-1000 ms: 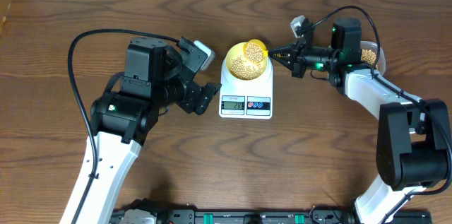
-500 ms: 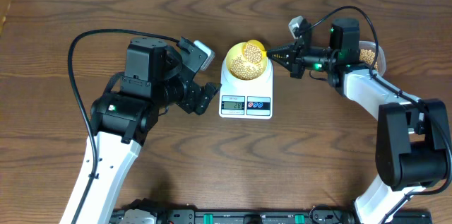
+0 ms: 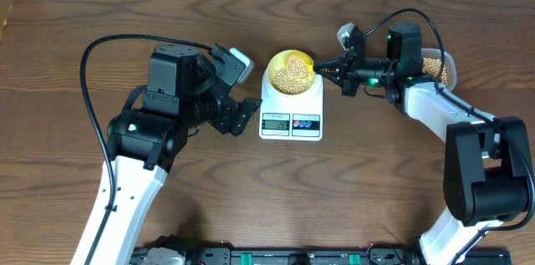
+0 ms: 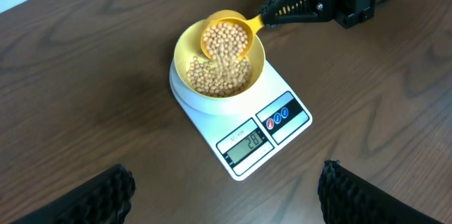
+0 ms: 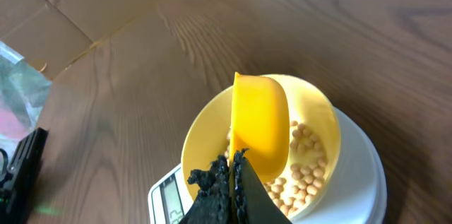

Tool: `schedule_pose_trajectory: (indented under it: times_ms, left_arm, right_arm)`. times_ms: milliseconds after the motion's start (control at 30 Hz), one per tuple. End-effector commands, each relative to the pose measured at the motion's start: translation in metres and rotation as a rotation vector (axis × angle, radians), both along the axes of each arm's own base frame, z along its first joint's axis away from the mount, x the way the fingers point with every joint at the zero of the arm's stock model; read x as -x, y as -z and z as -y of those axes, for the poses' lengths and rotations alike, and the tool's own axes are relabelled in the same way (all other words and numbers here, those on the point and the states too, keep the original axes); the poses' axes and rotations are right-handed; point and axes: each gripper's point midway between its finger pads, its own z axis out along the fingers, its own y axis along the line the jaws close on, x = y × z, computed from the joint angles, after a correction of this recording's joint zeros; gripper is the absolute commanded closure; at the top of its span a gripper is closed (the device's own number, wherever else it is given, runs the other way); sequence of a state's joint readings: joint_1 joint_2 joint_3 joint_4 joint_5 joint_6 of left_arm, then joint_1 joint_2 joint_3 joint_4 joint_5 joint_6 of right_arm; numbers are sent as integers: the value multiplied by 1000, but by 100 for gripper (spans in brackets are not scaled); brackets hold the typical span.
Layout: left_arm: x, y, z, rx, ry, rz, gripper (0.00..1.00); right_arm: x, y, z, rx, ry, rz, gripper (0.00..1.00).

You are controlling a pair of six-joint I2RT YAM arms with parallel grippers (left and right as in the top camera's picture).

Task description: Scoop item into bowl and weigh 50g on scale

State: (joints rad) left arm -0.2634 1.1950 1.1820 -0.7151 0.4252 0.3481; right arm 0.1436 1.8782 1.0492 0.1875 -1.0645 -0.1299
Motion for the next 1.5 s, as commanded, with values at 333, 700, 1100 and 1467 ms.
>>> schedule_pose_trajectory:
  times_ms: [333,700,1100,1467]
  left_arm:
    - [3,6,1,5,13,-19,15]
    - [3,6,1,5,13,-19,15]
    - [3,6,1,5,13,-19,14]
    - [3,6,1,5,13,-19,14]
  right_arm:
    - [5,-12,-4,7,-36,75,99]
    - [5,-12,-4,9,-38,83,99]
    - [5,-12,-4,19,-50,121,99]
    - [6,-13,-7,32,-71,179,99]
